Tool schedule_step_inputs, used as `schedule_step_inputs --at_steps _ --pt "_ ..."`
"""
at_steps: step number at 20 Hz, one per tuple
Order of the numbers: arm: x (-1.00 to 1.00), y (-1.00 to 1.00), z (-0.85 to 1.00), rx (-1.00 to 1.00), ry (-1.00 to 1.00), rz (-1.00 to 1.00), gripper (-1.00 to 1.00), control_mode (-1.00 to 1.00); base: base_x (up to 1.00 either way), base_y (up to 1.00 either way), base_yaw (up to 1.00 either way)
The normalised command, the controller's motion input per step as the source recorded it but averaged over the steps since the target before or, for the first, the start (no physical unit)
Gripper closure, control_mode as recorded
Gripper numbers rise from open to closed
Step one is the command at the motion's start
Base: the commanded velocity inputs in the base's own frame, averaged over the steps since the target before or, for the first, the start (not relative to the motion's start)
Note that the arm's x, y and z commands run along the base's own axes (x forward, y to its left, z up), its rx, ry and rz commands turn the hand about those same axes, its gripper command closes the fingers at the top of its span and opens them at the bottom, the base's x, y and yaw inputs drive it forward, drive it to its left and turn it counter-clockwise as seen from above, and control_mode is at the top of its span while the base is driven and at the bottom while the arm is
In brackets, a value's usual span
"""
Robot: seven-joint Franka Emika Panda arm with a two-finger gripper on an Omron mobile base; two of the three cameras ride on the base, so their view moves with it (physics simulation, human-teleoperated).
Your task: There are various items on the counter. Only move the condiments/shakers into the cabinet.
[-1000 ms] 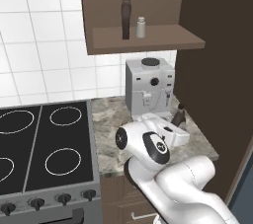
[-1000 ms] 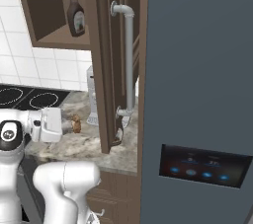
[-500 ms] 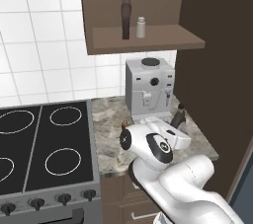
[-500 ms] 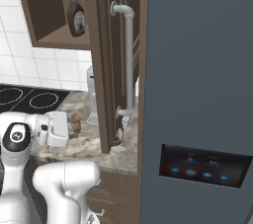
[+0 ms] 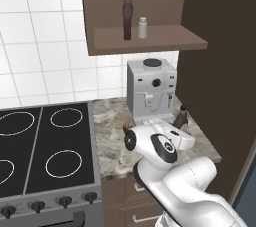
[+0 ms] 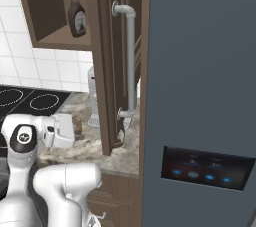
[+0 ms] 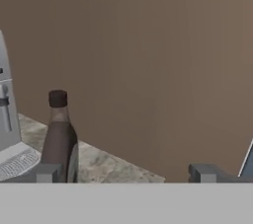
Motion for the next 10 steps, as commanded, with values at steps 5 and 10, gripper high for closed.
schedule_step_inputs --at_steps 5,10 --pt "0.33 -0.29 -0.14 0.0 0.09 0.04 -1.0 -1.0 0.0 0.0 0.0" --pt "0.33 -0.17 -0.24 0.0 0.11 0.03 -1.0 -1.0 0.0 0.0 0.0"
